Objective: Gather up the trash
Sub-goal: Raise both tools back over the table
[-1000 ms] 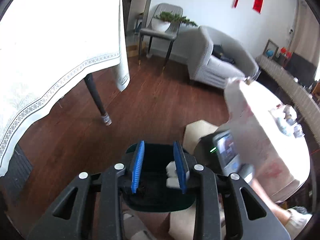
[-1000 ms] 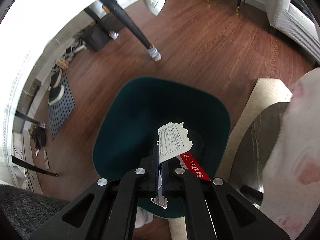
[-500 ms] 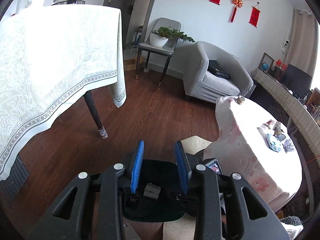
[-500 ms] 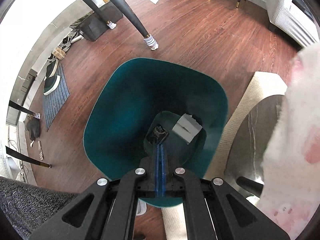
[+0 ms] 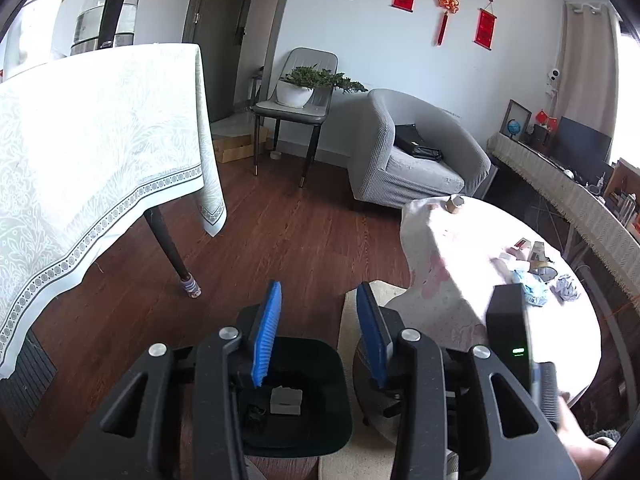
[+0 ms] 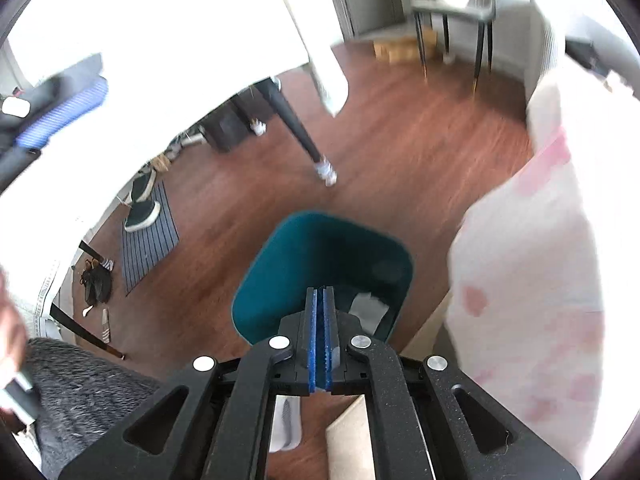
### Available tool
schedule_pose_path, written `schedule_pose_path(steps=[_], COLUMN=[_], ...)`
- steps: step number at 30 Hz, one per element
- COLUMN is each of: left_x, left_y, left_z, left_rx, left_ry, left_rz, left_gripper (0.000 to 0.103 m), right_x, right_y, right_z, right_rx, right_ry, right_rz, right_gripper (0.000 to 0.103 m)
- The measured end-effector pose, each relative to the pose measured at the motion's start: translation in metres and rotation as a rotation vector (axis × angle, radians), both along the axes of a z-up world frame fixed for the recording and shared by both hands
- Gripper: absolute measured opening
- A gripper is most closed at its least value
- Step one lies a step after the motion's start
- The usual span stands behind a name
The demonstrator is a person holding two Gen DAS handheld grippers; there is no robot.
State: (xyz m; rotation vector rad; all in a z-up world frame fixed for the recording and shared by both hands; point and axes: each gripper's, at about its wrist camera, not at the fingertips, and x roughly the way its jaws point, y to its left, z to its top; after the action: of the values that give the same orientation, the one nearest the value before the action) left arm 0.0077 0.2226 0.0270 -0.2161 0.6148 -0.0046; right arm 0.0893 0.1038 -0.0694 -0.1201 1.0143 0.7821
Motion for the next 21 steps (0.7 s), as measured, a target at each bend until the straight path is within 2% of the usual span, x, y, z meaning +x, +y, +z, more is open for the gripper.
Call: schedule_pose_path(steps=[2,3,4,9,12,14,16,21], left_x=[0.000,0.000,0.001,0.004,0.007,0.011,0.014,0.022], left_y=[-0.003,-0.004,-0.006,-0.021,-0.036,-0.048,-0.063,-0.106], left_z=[0.002,0.004,0.004,0.007,0.008,0.008,0.008,0.007], left_rx=[-0.004,-0.003,-0.001,-0.012,-0.006,-0.007,0.002,0.039], left_ry=[-0.007,-0.013,-0.017,-0.037,-0.043,-0.033,-0.033,-0.036], left_rz=[0.002,0.004,0.006,-0.009,-0.032,-0.063,-0.094,-0.171], left_gripper=[0.043,0.043,0.044,0.049,0.061,0.064,0.066,0.073], right_x=[-0.005,-0.008,-0.011,-0.023,-0.024,-0.024,-0.022,-0.016], right_y=[-0.011,-0.016,-0.022,-0.058,-0.085,-0.103,-0.123,-0.173], right_z=[0.019,0.029,0.038,0.080,0.098,0.106,0.113,0.116], right_rx=[0.026,0.035,0.045,0.101,0.117,0.116,0.103,0.083], right_ry=[-0.049,-0.079,-0.114,-0.237,-0.276,-0.301,-0.328,-0.352], right_rz=[-0.014,-0.022,-0.029,-0.091,-0.144,-0.181,-0.222,-0.316], right_gripper=[0.022,0.034,0.041,0.042,0.042,0.045,0.053,0.059])
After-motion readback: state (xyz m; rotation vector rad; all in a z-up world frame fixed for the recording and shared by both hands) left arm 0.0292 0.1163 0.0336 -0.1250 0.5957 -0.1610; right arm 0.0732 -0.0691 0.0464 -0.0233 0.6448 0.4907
